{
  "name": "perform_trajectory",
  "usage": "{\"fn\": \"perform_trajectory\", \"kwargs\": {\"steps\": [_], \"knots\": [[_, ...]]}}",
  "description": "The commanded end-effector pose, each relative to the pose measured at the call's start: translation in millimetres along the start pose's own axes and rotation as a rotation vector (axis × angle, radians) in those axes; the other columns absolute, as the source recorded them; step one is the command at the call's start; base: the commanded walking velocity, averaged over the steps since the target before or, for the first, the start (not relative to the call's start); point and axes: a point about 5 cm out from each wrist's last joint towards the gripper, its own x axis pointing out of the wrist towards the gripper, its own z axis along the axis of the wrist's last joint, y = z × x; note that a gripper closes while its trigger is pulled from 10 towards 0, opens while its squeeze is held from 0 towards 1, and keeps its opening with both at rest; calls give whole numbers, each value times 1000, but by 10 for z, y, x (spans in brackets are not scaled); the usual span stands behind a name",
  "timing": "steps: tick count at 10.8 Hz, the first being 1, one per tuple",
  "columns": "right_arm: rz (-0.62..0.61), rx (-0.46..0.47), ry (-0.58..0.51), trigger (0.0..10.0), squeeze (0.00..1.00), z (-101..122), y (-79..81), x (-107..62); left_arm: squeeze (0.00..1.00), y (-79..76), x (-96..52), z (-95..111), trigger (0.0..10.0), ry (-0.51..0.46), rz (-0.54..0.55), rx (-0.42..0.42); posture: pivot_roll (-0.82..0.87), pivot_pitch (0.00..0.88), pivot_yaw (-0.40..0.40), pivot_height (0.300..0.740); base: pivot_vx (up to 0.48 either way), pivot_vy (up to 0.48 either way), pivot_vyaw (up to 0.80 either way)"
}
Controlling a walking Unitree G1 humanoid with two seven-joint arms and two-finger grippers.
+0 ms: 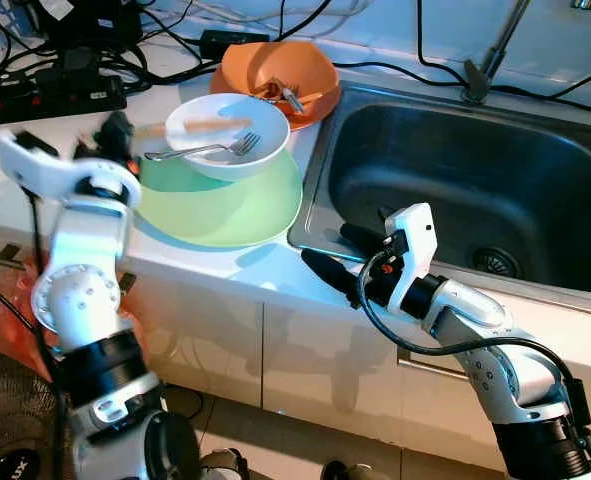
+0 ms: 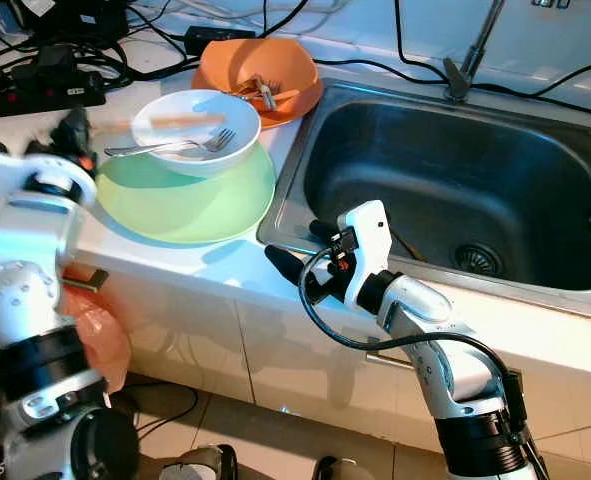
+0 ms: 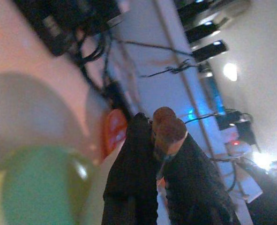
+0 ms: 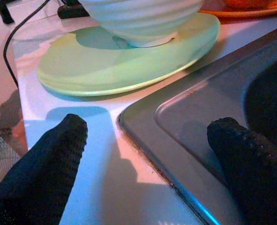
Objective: Kitchen organization
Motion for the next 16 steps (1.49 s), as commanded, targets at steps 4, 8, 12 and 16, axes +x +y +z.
{"fn": "perform_trajectory", "kwargs": {"steps": [4, 8, 12, 16], "knots": [[-10, -4, -3, 10000, 255, -10, -17, -12, 0, -523, 41, 7, 0, 60, -316, -11, 110, 116, -27, 740, 0, 0, 0], [-72, 86, -164, 10000, 255, 232, -111, 4, 0, -520, -3, -247, 0, 191, -387, -103, 110, 109, -25, 740, 0, 0, 0], [-133, 273, -363, 10000, 63, 478, -218, -1, 0, -362, -105, -874, 0, 397, -378, -212, 100, 106, -22, 740, 0, 0, 0], [-110, 491, -509, 10000, 0, 657, -154, 75, 0, -435, -122, -1178, 0, 490, -423, -284, 89, 114, -7, 740, 0, 0, 0]]}}
